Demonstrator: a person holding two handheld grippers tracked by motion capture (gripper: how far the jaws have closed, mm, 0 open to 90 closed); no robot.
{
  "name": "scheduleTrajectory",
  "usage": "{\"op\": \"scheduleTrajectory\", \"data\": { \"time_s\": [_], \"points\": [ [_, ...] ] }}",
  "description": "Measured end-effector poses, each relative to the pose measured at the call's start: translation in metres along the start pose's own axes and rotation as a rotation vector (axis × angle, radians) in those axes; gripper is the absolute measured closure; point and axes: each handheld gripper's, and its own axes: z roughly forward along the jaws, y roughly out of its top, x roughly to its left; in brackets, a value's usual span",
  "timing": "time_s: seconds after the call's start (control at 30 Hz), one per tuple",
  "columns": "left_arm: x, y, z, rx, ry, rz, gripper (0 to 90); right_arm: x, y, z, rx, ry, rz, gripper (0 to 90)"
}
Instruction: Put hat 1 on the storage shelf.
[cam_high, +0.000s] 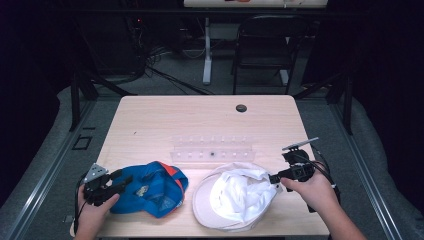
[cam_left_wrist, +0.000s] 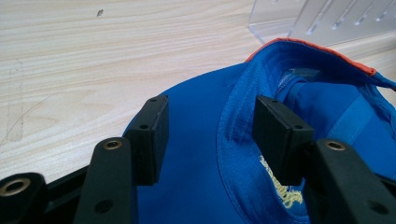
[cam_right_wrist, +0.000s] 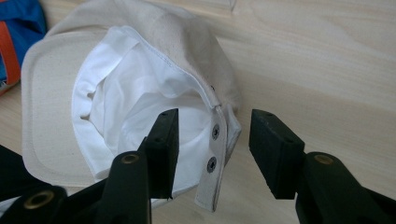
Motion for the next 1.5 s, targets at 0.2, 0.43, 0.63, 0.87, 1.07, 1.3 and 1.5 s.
{"op": "scheduleTrajectory", "data": {
  "time_s": [0.2,0.43,0.63,0.87,1.07,1.3,1.5],
  "points": [
    [0.0,0.0,0.0,-0.002,-0.001,0.0,46.9,-0.002,0.002,0.009,0.015,-0.013,0.026,58.1],
    [0.001,0.0,0.0,-0.003,0.0,-0.002,46.9,-0.003,0.007,0.021,0.077,-0.003,0.052,64.5],
    [0.001,0.0,0.0,-0.002,0.0,-0.003,46.8,0.0,0.007,0.026,0.107,-0.017,0.055,70.0],
    [0.001,0.0,0.001,-0.004,0.0,-0.001,46.8,-0.001,0.009,0.024,0.143,-0.025,0.048,77.3],
    [0.001,0.0,0.0,-0.004,0.001,0.0,46.8,0.002,0.01,0.022,0.148,-0.031,0.037,78.1],
    [0.001,0.0,0.0,-0.003,0.001,0.0,46.8,0.012,0.014,0.017,0.161,-0.055,0.006,78.3],
    [0.001,0.0,-0.001,-0.006,0.001,-0.001,46.8,0.02,0.018,0.015,0.17,-0.071,0.013,79.3]
  ]
}}
